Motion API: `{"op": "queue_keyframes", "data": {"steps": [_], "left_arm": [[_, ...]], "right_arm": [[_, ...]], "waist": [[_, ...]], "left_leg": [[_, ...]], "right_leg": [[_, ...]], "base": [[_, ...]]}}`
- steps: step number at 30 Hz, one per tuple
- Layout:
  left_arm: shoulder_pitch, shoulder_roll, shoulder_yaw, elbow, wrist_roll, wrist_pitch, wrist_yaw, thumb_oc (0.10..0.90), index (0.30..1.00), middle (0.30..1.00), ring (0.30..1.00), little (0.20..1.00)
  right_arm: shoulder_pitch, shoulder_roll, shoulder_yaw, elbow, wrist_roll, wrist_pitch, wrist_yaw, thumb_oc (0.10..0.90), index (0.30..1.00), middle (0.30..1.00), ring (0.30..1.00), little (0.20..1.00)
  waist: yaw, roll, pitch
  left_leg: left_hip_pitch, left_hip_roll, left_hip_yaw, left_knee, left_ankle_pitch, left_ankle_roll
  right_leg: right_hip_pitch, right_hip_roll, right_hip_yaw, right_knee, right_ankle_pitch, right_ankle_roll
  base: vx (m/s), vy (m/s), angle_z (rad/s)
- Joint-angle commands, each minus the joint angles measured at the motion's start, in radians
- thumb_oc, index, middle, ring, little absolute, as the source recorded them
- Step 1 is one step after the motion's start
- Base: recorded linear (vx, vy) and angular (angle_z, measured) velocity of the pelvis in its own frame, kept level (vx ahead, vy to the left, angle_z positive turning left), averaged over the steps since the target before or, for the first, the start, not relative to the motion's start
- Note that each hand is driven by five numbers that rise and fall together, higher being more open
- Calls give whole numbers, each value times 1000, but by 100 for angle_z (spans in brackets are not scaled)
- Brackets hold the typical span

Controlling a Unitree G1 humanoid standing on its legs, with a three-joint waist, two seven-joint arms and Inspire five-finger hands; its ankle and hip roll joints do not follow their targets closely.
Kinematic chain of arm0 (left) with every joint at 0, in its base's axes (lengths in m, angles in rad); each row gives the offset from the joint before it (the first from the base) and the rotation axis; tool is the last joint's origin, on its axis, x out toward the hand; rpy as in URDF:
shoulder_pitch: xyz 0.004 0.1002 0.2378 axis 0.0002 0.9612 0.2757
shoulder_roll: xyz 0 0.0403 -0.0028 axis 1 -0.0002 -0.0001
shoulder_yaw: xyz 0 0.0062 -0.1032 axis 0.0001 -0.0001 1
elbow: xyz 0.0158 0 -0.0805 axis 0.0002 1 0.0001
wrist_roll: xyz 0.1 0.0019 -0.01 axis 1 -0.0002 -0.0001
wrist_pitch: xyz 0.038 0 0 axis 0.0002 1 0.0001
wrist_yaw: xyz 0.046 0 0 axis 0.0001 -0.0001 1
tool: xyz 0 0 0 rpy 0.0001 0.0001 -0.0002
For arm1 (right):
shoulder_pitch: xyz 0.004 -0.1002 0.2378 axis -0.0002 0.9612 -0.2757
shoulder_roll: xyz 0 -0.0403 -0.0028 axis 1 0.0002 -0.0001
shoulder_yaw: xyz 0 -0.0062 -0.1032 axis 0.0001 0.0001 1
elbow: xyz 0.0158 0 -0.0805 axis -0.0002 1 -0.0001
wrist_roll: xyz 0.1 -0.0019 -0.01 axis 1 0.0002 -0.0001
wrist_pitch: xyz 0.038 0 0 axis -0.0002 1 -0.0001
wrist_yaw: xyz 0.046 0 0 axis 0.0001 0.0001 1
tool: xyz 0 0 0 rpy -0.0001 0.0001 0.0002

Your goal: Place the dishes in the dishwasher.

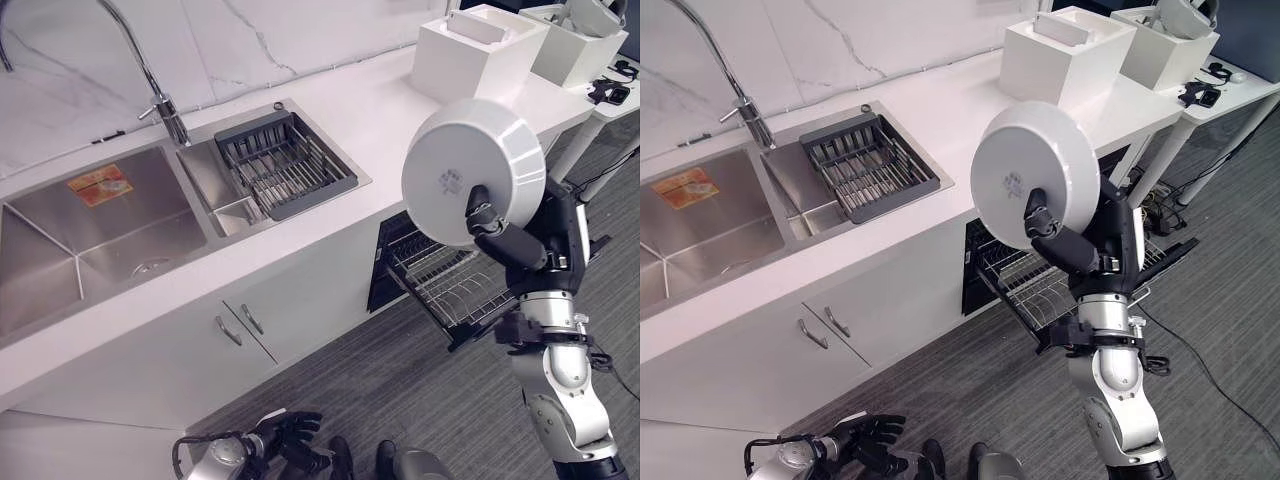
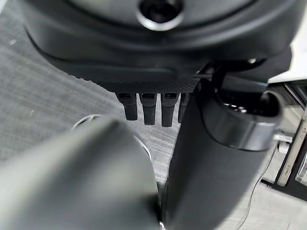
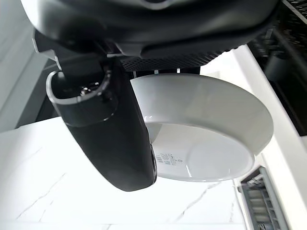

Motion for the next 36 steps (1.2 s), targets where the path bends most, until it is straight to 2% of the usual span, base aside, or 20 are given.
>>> {"op": "queue_keyframes", "data": {"steps": [1, 2, 3, 5, 7, 8, 9, 11, 12, 13, 14, 16, 18, 21, 22, 24, 27, 28, 30, 36], "left_arm": [[5, 47, 17, 1, 45, -49, 55, 800, 900, 900, 900, 900], [2, 43, 18, 26, 36, -45, 65, 800, 900, 900, 900, 900], [4, 36, 24, 54, 30, -43, 77, 800, 900, 900, 900, 900], [7, 12, 60, 138, 59, -86, 113, 800, 900, 900, 900, 900], [15, 7, 83, 162, 99, -122, 135, 800, 900, 900, 900, 900], [38, -1, 104, 158, 103, -127, 157, 800, 900, 900, 900, 900], [65, -23, 128, 167, 88, -151, 175, 800, 900, 900, 900, 900], [81, -41, 149, 188, 116, -174, 186, 800, 900, 900, 900, 900], [90, -53, 157, 206, 119, -195, 194, 800, 900, 900, 900, 900], [94, -62, 165, 218, 101, -202, 200, 800, 900, 900, 900, 900], [97, -74, 185, 233, 57, -216, 214, 800, 900, 900, 900, 900], [105, -91, 216, 261, 42, -251, 213, 800, 900, 900, 900, 900], [116, -100, 237, 285, 27, -249, 218, 800, 900, 900, 900, 900], [117, -103, 268, 328, 6, -240, 210, 800, 900, 900, 900, 900], [114, -107, 276, 355, 10, -247, 214, 800, 900, 900, 900, 900], [111, -110, 294, 390, 16, -246, 215, 800, 900, 900, 900, 900], [104, -110, 316, 436, 26, -260, 210, 800, 900, 900, 900, 900], [102, -109, 324, 447, 33, -266, 203, 800, 900, 900, 900, 900], [105, -106, 336, 470, 74, -272, 187, 800, 900, 900, 900, 900], [113, -83, 346, 538, 100, -270, 196, 800, 900, 900, 900, 900]], "right_arm": [[-122, -5, -25, -119, -86, -239, 74, 400, 300, 300, 300, 300], [-129, -3, -21, -125, -106, -256, 76, 400, 300, 300, 300, 300], [-145, 0, -16, -133, -104, -226, 96, 400, 300, 300, 300, 300], [-178, -11, -8, -140, -82, -124, 148, 400, 300, 300, 300, 300], [-176, -33, -17, -139, -49, -66, 145, 400, 300, 300, 300, 300], [-172, -60, -27, -132, -38, -35, 135, 400, 300, 300, 300, 300], [-153, -76, -39, -125, -41, -35, 118, 400, 300, 300, 300, 300], [-131, -84, -57, -118, -37, -21, 115, 400, 300, 300, 300, 300], [-115, -93, -66, -110, -55, -28, 116, 400, 300, 300, 300, 300], [-107, -100, -70, -104, -74, -28, 123, 400, 300, 300, 300, 300], [-100, -108, -72, -98, -109, 1, 81, 400, 300, 300, 300, 300], [-81, -101, -81, -84, -175, -17, 66, 400, 300, 300, 300, 300], [-65, -89, -94, -63, -242, -26, 41, 400, 300, 300, 300, 300], [-46, -94, -112, -33, -508, -29, -94, 400, 300, 300, 300, 300], [-48, -120, -126, -16, -642, -1, -167, 400, 300, 300, 300, 300], [-59, -165, -147, 13, -786, 42, -248, 400, 300, 300, 300, 300], [-72, -226, -152, 53, -952, 79, -297, 400, 300, 300, 300, 300], [-77, -257, -154, 60, -995, 100, -300, 400, 300, 300, 300, 300], [-79, -325, -161, 94, -1043, 133, -292, 400, 300, 300, 300, 300], [-106, -431, -99, 229, -1164, 139, -285, 400, 300, 300, 300, 300]], "waist": [[17, 13, -43], [16, 12, -42], [18, 10, -41], [31, -12, -54], [33, -30, -64], [19, -36, -72], [10, -36, -78], [8, -34, -83], [3, -33, -75], [-3, -26, -78], [-9, -20, -74], [-16, -14, -72], [-22, -6, -75], [-23, -1, -77], [-19, -1, -78], [-7, -4, -82], [10, -9, -89], [16, -14, -86], [32, -20, -96], [60, -32, -110]], "left_leg": [[56, 12, -201, -42, -104, -107], [64, 19, -198, -42, -112, -111], [72, 30, -193, -42, -122, -116], [58, 68, -178, -42, -124, -138], [47, 142, -129, -42, -100, -174], [52, 223, -74, -42, -71, -206], [47, 274, -35, -42, -41, -227], [48, 298, -8, -42, -32, -243], [41, 311, 39, -42, -3, -244], [51, 321, 61, -42, -18, -256], [56, 327, 75, -42, -18, -262], [46, 311, 60, -42, -8, -257], [49, 297, 45, -42, -19, -255], [64, 289, 47, -42, -34, -251], [70, 284, 48, -42, -40, -248], [76, 277, 45, -42, -51, -244], [88, 271, 28, -42, -77, -247], [79, 269, 31, -42, -61, -239], [88, 267, 14, -42, -85, -244], [84, 263, -5, -42, -85, -245]], "right_leg": [[49, -126, 36, -173, 63, 44], [25, -148, 52, -173, 72, 54], [7, -165, 56, -173, 87, 63], [18, -182, 31, -173, 54, 83], [27, -184, -20, -173, 27, 97], [27, -167, -49, -173, 2, 95], [36, -152, -80, -173, -16, 75], [54, -151, -106, -173, -36, 72], [59, -162, -144, -173, -28, 65], [74, -167, -164, -173, -44, 75], [79, -173, -186, -173, -43, 76], [62, -178, -183, -173, -24, 68], [59, -187, -170, -173, -17, 81], [73, -209, -179, -173, -8, 97], [79, -221, -187, -173, 0, 102], [84, -234, -197, -173, 7, 109], [100, -240, -198, -173, -7, 124], [93, -244, -211, -173, 9, 115], [107, -244, -213, -173, -9, 130], [116, -240, -229, -173, -16, 135]], "base": [[77, -456, -12], [85, -496, -24], [73, -416, -25], [69, -593, -13], [67, -612, -4], [78, -582, 14], [73, -476, 28], [80, -245, 50], [88, -164, 43], [-10, -91, 37], [45, -3, 29], [-94, 67, 29], [-14, 125, 14], [45, 99, 9], [53, 94, 17], [76, 78, 13], [44, 25, 10], [10, -13, 14], [39, -18, 19], [-10, -10, 11]]}}
